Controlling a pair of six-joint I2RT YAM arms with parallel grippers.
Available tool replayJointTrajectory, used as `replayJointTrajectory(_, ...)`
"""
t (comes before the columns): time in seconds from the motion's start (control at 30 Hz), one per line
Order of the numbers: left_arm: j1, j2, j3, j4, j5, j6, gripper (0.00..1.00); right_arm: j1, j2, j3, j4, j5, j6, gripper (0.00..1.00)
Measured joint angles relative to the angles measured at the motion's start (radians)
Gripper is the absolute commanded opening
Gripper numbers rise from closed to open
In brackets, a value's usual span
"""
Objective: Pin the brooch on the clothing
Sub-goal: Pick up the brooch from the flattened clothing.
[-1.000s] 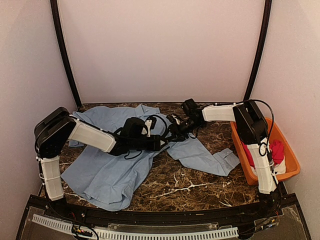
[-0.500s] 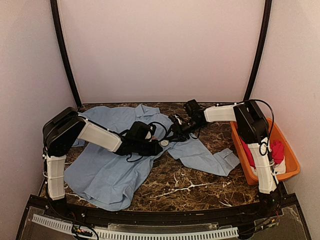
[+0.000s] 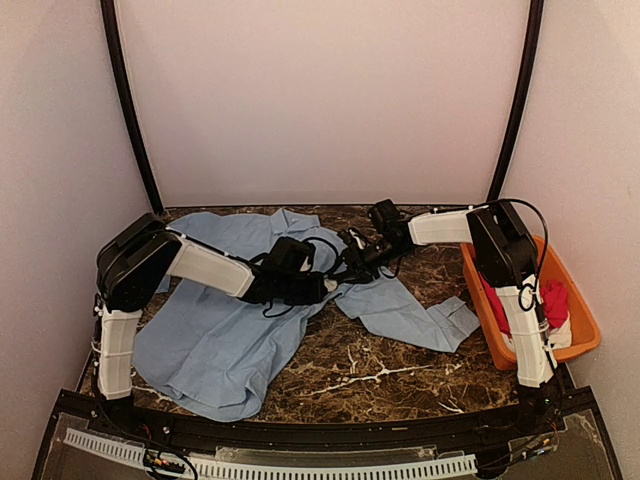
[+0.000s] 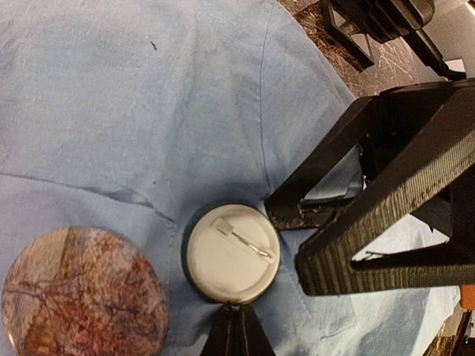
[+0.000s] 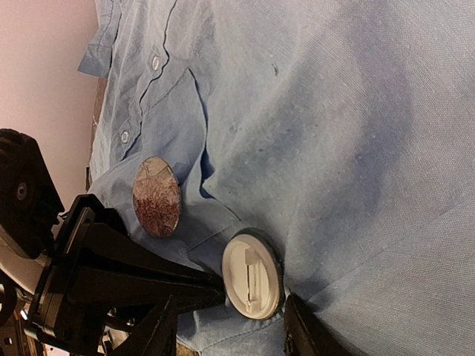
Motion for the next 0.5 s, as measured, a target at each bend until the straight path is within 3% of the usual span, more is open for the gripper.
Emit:
replayJointTrajectory(0.13, 0.000, 0.027, 0.038, -0.006, -0.001, -0.004, 0.01, 0.002, 0.000, 0.000, 0.002, -0.002, 0.003, 0.47)
replayJointTrajectory(0.5, 0.002, 0.041, 0.040, 0.023, 0.025, -0.034, 0.01, 0.002, 0.003, -0.010, 0.041, -0.045, 0.040, 0.47)
